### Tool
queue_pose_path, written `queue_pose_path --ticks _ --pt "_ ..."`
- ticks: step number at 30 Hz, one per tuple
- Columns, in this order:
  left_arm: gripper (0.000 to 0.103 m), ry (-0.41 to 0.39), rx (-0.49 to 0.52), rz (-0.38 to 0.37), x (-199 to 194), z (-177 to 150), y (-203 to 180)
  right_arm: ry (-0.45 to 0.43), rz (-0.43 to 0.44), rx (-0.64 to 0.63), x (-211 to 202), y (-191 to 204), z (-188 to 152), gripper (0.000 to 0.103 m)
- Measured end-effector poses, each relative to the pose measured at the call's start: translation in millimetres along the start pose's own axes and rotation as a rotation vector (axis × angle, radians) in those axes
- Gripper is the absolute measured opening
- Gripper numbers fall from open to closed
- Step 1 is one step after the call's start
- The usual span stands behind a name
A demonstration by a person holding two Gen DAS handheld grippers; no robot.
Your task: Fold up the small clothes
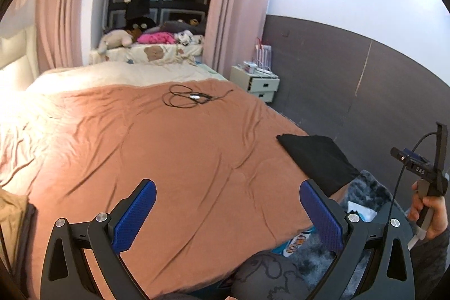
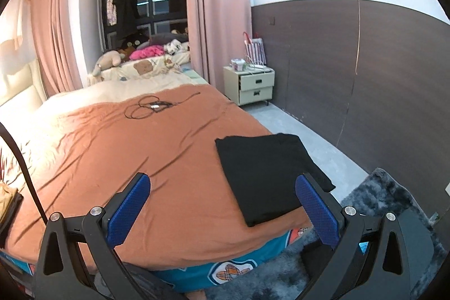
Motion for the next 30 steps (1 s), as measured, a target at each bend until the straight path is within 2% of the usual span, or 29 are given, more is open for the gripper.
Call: queue_pose_path --ticks 14,30 --pt "0.103 -0.094 -0.012 0.056 -65 -46 6 -0.035 0.078 0.001 -38 4 -32 0.103" --pt "0.103 -0.186 -0.024 0.189 -117 -107 7 -0.067 0.11 -0.038 -72 8 -70 0.103"
Point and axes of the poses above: each gripper's, at about its wrist camera, not at the fingertips, and x roughly the way its jaws point, y to its left, z to its top, the point moved 7 cm from there along x, roughly the way its jaws point
